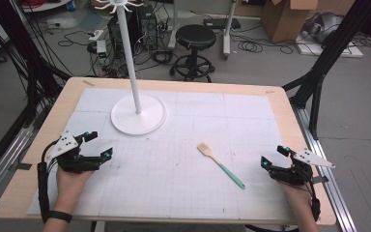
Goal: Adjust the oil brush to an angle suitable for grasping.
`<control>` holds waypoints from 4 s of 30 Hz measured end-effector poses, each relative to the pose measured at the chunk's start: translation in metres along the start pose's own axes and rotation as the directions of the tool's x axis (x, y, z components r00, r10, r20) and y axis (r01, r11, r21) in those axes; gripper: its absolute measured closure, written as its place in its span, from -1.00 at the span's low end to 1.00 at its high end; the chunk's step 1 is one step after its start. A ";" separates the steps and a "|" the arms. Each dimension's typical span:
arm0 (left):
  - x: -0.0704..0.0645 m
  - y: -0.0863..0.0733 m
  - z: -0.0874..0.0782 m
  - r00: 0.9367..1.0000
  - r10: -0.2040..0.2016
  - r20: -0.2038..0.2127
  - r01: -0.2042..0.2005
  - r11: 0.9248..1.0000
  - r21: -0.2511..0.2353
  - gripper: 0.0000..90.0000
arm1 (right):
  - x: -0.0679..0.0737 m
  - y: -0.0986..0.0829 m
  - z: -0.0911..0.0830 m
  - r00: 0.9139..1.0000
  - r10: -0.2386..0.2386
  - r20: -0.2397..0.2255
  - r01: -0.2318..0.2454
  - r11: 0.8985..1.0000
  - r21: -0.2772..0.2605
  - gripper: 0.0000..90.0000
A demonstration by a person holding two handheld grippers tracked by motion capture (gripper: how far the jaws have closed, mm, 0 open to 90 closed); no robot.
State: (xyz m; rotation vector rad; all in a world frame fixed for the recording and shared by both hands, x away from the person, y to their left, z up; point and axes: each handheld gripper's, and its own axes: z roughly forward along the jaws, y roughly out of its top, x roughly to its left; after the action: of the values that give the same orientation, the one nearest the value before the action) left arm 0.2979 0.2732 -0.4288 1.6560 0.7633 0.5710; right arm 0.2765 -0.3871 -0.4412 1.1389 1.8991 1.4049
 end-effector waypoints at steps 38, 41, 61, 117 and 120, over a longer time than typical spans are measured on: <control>0.000 0.003 -0.004 1.000 -0.004 -0.020 0.003 1.000 -0.029 -0.72 | 0.040 0.024 0.027 0.987 -0.059 -0.147 0.066 0.997 0.043 -0.66; 0.000 0.003 -0.004 1.000 -0.001 -0.021 0.001 0.999 -0.035 -0.72 | 0.048 0.026 0.036 0.983 -0.063 -0.172 0.074 0.996 0.059 -0.65; 0.000 0.003 -0.004 1.000 -0.003 -0.022 0.002 0.999 -0.037 -0.73 | 0.084 0.028 0.080 0.947 -0.096 -0.308 0.177 0.953 0.247 -0.22; 0.003 0.003 -0.006 0.999 -0.018 -0.039 0.017 1.000 -0.021 -0.71 | 0.102 0.032 0.097 0.948 -0.119 -0.296 0.236 0.888 0.396 0.84; 0.004 0.004 -0.008 0.999 -0.027 -0.036 0.026 0.999 -0.032 -0.71 | 0.102 0.036 0.097 0.938 -0.113 -0.328 0.240 0.894 0.378 0.84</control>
State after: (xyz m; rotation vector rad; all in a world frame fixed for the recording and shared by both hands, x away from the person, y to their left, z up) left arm 0.2955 0.2806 -0.4234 1.6082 0.7979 0.5937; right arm 0.3122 -0.2472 -0.4321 0.9323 2.5394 1.1518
